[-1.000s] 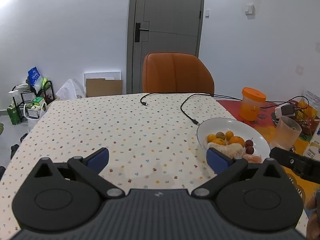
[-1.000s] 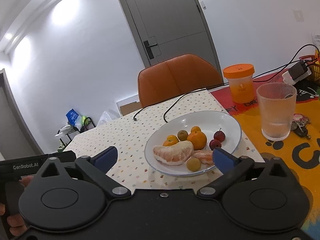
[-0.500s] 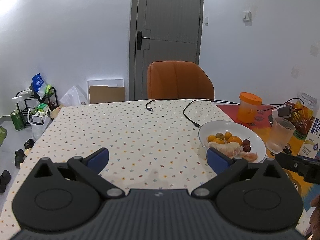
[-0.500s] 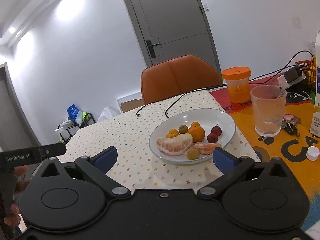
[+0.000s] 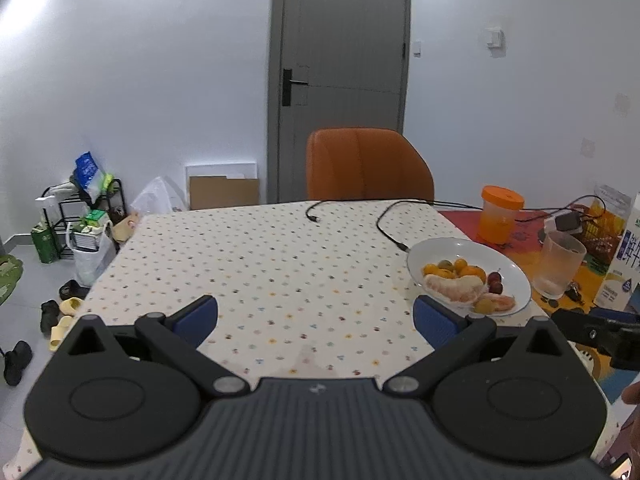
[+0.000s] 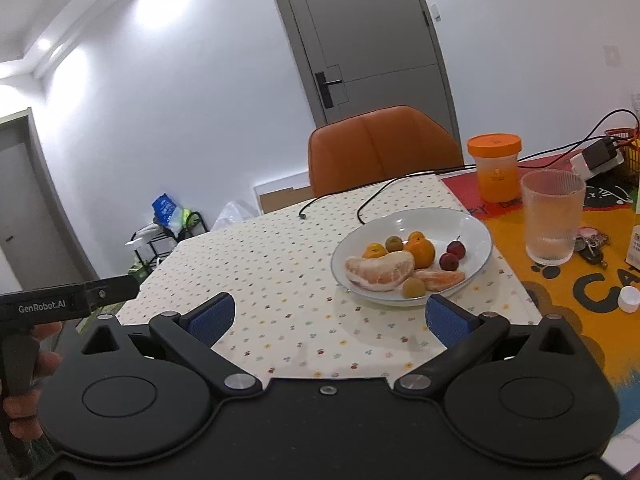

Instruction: Organize fruits

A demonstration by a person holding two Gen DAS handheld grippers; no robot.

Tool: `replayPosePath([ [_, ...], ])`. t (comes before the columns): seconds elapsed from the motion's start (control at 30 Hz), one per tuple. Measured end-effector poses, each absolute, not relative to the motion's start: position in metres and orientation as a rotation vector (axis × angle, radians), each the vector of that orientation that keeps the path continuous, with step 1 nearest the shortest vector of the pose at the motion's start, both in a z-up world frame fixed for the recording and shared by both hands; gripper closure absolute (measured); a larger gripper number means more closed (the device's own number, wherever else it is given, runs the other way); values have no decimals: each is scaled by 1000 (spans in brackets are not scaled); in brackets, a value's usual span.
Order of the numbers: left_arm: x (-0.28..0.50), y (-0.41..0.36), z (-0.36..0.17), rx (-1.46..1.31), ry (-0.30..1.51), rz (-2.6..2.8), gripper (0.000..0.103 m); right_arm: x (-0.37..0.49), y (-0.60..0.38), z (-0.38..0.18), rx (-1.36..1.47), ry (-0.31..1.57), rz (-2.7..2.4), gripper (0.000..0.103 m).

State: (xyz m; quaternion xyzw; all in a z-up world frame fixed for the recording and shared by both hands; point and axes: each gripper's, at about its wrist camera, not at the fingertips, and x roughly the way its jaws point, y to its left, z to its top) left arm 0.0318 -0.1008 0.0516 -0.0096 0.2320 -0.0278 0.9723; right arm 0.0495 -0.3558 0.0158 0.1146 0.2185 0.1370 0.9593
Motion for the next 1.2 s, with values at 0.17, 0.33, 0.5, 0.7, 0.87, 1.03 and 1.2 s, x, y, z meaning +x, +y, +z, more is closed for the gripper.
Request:
replayPosePath([
  [0.17,25,-93,53,-20,459,-30,0,48,-351,16,214,451,276,0],
  [0.33,23,-85,49,-23,470,-13,0,50,-348,14,210,470,284,0],
  [0.5,23,-82,47,-22,480,-8,0,49,-346,16,201,470,287,0],
  [0.7,21,-79,46,-27,485,-8,0,48,-342,17,187,475,299,0],
  [0.87,20,-77,43,-28,494,-11,0,51,-341,15,185,483,299,0],
  [1.03,21,-77,42,-30,502,-12,0,51,-340,14,184,483,300,0],
  [1.2,22,-77,41,-32,510,-11,0,51,-340,13,186,487,296,0],
])
